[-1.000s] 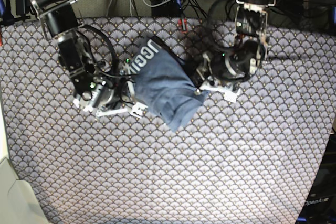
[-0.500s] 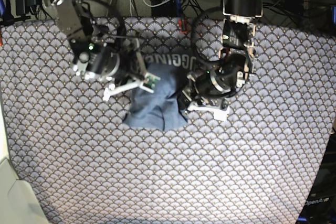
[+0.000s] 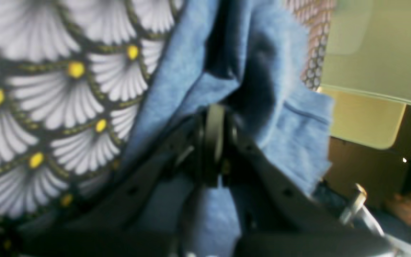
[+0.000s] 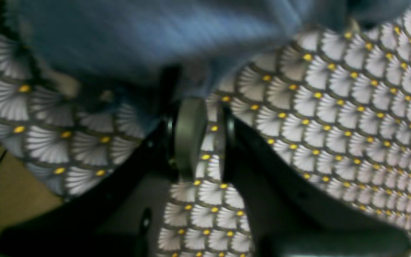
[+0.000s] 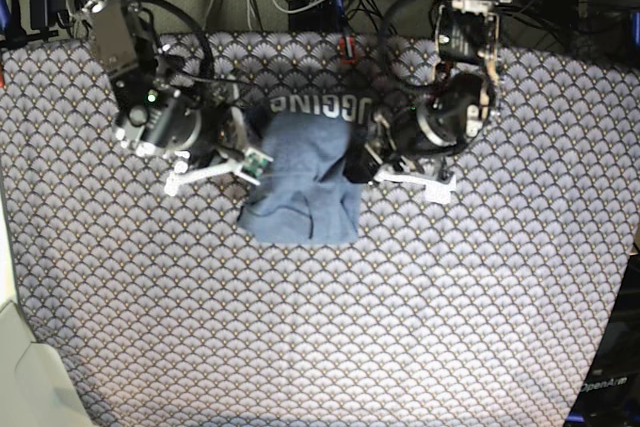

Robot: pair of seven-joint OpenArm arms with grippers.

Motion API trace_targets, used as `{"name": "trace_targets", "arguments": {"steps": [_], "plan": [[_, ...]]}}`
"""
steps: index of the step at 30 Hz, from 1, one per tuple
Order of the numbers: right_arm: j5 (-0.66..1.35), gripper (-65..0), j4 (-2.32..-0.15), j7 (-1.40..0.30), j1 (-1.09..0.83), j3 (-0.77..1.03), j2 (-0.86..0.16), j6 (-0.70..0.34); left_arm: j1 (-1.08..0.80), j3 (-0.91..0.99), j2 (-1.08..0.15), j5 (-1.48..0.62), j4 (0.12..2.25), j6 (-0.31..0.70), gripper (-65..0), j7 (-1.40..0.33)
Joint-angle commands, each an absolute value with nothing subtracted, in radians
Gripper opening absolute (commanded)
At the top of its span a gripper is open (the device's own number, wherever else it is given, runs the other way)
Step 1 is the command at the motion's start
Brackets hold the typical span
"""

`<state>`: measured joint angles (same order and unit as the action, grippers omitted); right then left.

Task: Fold the T-shirt properly
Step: 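Grasp the bundle sides with both grippers and square it up, then grasp the bundle's loose corner with the right gripper and tuck it under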

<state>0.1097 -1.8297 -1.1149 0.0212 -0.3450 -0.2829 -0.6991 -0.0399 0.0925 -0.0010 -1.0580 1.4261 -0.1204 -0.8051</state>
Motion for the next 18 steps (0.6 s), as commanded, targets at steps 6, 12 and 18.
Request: {"name": "trace_targets", "arguments": {"steps": [6,12,18], "plan": [[0.111,-56.2,-1.902,-1.124,0.071,-0.311,-0.334,-0.698,-0.097,0.093,-0.061,-1.084,1.561,-0.105,-64.7,-0.805],[0.12,-56.2,-1.985,-1.241,0.127,-0.325,-0.32,-0.698,-0.174,0.17,-0.084,-1.086,1.635,-0.105,-64.7,-0.811],[0.12,-56.1,-1.985,-1.265,0.166,-0.335,-0.229,-0.698,-0.254,0.242,-0.085,-1.081,1.666,-0.099,-64.7,-0.817]]}}
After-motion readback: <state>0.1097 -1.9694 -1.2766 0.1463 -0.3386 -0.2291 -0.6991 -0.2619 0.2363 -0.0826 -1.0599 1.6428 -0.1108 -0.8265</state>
